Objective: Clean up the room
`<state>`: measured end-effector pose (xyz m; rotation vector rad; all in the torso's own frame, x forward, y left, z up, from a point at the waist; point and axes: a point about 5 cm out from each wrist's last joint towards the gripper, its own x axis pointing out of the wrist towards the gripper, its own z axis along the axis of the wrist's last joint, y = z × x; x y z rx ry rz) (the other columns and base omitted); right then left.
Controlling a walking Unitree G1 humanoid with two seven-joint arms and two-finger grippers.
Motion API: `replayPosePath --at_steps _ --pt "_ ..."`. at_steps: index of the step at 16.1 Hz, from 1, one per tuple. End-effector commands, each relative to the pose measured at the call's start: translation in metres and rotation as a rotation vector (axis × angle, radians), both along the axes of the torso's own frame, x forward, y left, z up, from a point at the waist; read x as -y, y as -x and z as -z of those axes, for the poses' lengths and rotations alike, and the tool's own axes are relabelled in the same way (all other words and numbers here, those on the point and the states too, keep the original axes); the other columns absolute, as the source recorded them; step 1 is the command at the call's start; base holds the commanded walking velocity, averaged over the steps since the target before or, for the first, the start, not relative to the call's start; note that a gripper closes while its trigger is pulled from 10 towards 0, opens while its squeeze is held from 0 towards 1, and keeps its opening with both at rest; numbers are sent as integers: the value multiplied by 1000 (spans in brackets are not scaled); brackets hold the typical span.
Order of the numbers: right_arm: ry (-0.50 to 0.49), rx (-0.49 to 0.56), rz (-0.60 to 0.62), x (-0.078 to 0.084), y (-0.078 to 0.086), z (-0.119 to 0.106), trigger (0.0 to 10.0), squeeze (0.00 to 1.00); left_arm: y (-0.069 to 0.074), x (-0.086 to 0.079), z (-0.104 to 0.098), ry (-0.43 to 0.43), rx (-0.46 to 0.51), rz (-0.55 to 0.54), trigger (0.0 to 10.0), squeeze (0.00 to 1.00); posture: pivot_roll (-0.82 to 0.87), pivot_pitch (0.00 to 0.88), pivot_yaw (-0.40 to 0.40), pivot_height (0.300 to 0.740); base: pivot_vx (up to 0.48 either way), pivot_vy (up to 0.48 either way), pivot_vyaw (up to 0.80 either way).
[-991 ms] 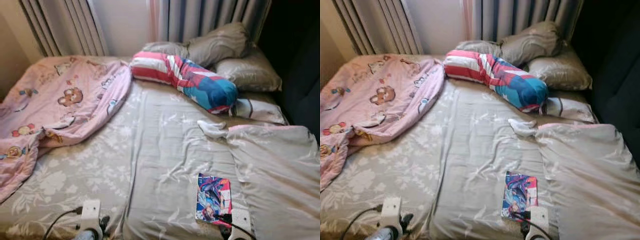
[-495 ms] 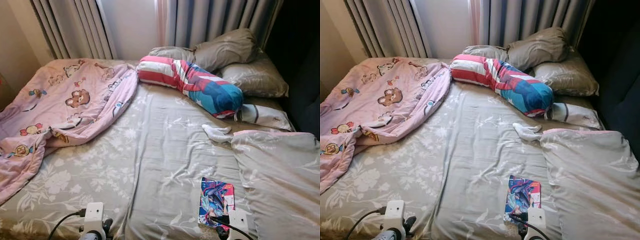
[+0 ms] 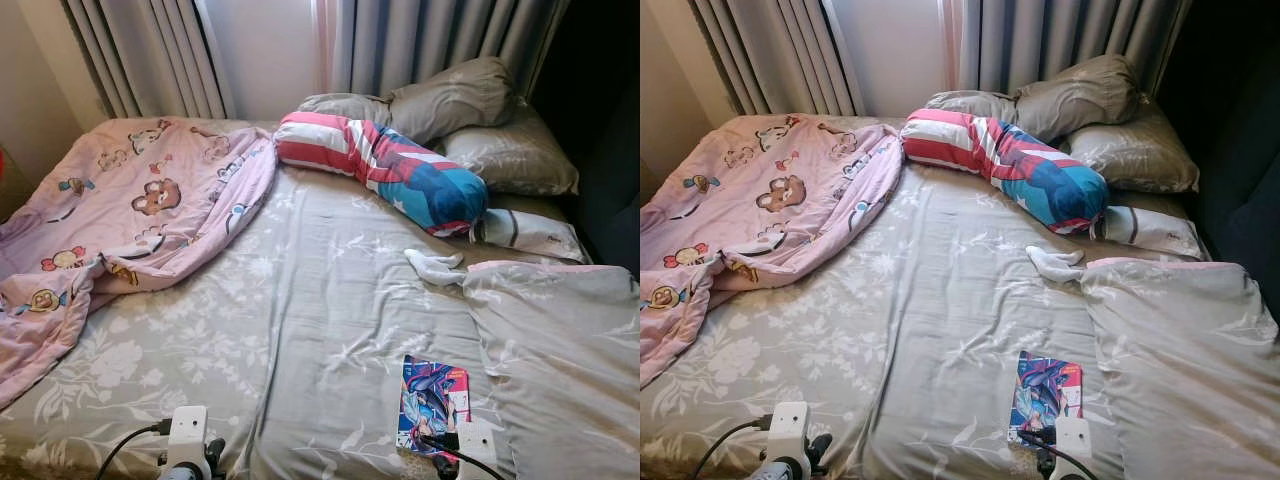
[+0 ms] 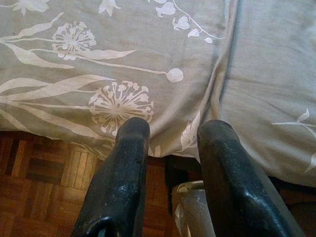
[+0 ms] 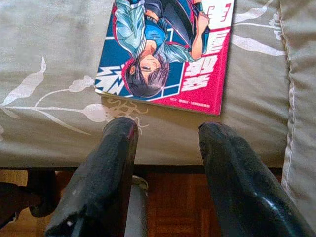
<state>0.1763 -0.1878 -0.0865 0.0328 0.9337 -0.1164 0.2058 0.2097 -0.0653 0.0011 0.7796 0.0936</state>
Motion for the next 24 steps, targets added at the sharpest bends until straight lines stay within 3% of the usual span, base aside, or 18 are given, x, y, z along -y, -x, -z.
replayPosePath --at_steps 1,13,24 --pt "1 -7 0 0 1 1 10000 0 7 0 5 -4 -40 9 10000 0 109 6 3 740 0 0 0" --pt "4 3 0 3 -3 -2 10000 0 12 1 7 -1 -51 8 10000 0 111 0 -3 740 0 0 0" --pt "4 -7 10 3 0 0 10000 0 14 0 8 -12 -56 27 10000 0 110 0 6 740 -201 0 0"
